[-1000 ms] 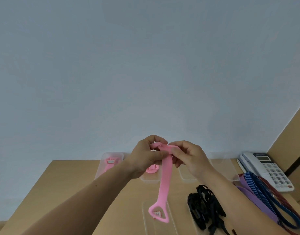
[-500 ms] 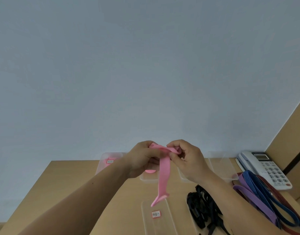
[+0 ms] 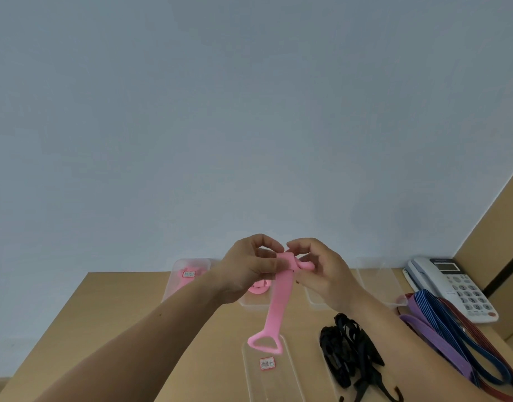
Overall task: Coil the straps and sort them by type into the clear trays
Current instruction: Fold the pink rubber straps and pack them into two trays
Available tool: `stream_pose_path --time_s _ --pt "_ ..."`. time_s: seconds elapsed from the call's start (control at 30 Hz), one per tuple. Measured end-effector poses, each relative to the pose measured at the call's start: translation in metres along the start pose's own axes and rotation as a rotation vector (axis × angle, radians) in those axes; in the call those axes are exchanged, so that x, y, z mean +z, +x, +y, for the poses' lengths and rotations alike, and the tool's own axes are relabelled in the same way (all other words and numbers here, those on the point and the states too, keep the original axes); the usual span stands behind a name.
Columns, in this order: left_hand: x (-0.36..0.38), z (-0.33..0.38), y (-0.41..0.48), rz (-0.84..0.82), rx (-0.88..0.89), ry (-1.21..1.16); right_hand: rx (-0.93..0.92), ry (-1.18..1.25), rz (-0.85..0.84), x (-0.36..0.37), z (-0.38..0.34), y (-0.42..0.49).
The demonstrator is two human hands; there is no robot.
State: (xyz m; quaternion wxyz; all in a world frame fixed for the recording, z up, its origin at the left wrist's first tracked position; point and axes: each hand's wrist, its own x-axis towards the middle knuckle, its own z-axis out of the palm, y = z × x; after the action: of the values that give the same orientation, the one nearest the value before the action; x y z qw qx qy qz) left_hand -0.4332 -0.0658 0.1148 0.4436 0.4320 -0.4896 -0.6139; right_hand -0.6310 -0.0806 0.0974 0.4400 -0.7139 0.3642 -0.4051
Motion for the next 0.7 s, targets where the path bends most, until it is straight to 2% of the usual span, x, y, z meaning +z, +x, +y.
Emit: stream_pose_path --time_s 0.1,0.2,0.3,0.37,0.5,0.7 --pt "0.000 -0.001 0.001 0.038 0.067 0.105 0.064 0.124 0.017 0.001 -0.002 0.002" --pt "-0.002 -0.003 0.001 0.055 0.067 0.129 0.070 0.066 0.079 0.004 -0.002 0.004" --pt "0.002 -0.003 -0.002 0.077 0.015 0.032 0.046 0.059 0.132 0.003 -0.003 0.004" --pt "0.005 -0.001 -0.004 0.015 -0.018 -0.032 0.030 0.079 0.165 0.003 -0.005 0.004" --pt "0.006 0.004 -0.006 -0.039 -0.075 0.047 0.000 0.051 0.190 0.002 -0.006 0.002" --pt "0.004 0.007 -0.008 -0.092 -0.168 -0.134 -0.075 -0.111 0.172 0.006 -0.004 0.001"
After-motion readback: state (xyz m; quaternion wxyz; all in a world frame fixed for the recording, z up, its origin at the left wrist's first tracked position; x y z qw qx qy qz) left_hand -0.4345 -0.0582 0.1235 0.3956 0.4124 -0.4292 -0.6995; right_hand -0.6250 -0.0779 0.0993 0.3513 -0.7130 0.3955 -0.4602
